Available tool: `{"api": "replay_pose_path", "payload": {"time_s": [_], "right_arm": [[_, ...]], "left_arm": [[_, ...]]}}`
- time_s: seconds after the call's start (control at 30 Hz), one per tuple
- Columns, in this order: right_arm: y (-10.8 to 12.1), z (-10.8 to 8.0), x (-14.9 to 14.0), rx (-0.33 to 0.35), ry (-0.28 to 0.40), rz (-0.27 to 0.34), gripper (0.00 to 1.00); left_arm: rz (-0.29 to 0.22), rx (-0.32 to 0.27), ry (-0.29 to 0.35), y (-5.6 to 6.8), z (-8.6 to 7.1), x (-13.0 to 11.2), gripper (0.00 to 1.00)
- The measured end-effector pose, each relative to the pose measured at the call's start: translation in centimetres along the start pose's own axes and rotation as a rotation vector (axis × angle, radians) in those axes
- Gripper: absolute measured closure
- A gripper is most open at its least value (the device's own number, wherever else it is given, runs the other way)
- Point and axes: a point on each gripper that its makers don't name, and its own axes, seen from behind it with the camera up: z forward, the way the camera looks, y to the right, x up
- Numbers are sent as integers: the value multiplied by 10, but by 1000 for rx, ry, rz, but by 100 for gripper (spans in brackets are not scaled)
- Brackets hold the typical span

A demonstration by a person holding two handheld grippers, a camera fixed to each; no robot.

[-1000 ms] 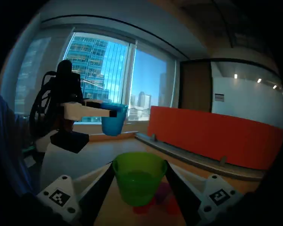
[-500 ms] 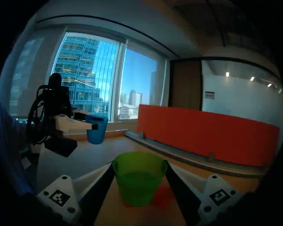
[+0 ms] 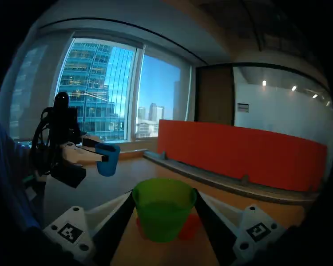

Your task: Pour water

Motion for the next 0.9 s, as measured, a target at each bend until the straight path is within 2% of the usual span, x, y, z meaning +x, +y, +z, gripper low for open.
{"api": "replay_pose_path", "payload": {"time_s": [0.2,0.4,0.9], "right_arm": [[5,-3,-13,3,-31,10,7],[5,-4,-27,21,-67,21,7],[5,-8,-79,65,-216,-22,7]], "left_arm": [[30,-10,-42,3,3,-21,12],[33,-33,-86,10,8,-40,12],[37,-86,-225,24,21,-95,12]]}}
